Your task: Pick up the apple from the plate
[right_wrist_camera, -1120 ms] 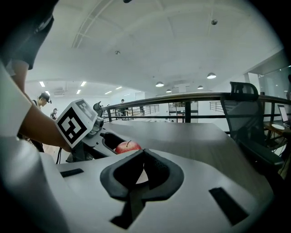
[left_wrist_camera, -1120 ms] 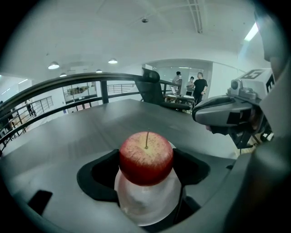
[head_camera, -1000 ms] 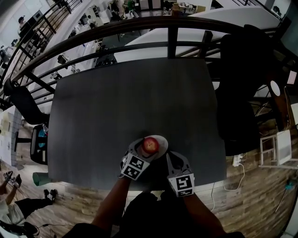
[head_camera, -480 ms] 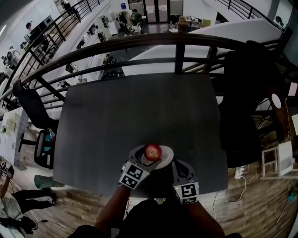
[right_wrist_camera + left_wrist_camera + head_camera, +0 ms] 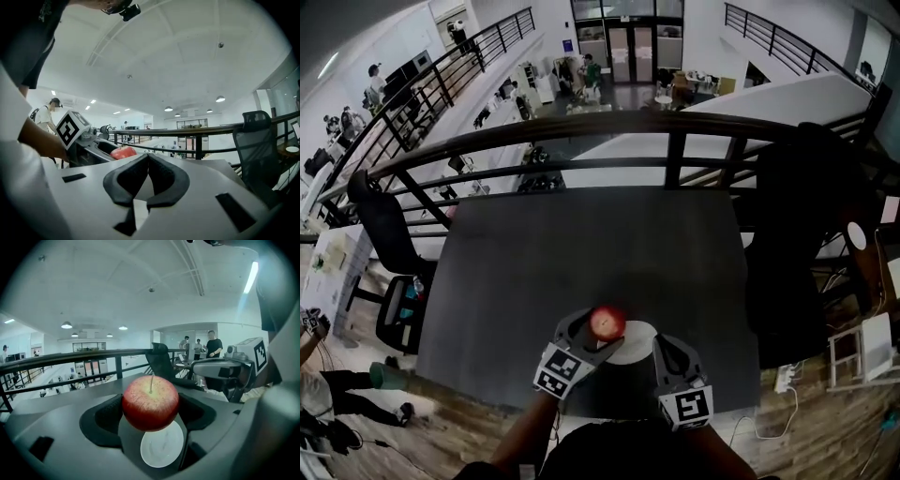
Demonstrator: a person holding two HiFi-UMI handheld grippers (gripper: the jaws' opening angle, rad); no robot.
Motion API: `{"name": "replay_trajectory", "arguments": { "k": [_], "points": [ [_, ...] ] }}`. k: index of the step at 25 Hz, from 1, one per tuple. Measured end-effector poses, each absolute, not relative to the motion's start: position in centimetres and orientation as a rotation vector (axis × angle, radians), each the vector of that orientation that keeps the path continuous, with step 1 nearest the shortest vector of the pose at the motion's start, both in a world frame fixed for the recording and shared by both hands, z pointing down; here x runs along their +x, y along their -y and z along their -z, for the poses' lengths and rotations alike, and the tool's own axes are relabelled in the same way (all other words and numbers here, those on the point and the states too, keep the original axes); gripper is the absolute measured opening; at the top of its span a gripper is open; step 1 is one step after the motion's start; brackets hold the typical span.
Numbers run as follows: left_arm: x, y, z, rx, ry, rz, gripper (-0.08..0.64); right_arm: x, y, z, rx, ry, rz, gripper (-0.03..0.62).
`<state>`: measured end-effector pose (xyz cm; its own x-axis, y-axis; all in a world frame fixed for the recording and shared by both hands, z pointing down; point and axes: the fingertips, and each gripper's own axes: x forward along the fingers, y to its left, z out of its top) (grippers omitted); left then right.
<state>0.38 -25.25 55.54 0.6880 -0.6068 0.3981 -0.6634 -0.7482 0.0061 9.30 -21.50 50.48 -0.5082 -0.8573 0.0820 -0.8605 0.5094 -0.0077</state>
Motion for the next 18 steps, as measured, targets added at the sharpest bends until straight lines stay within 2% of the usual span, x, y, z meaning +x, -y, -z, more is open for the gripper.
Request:
{"name": "replay_trajectory", "arguments": {
  "k": [18],
  "points": [
    [-1.3,24.8,-44.5,2.829,1.244,-0.161,0.388,8.2,22.6,-42.6,1.565,2.772,0.095,0.025]
  ]
}}
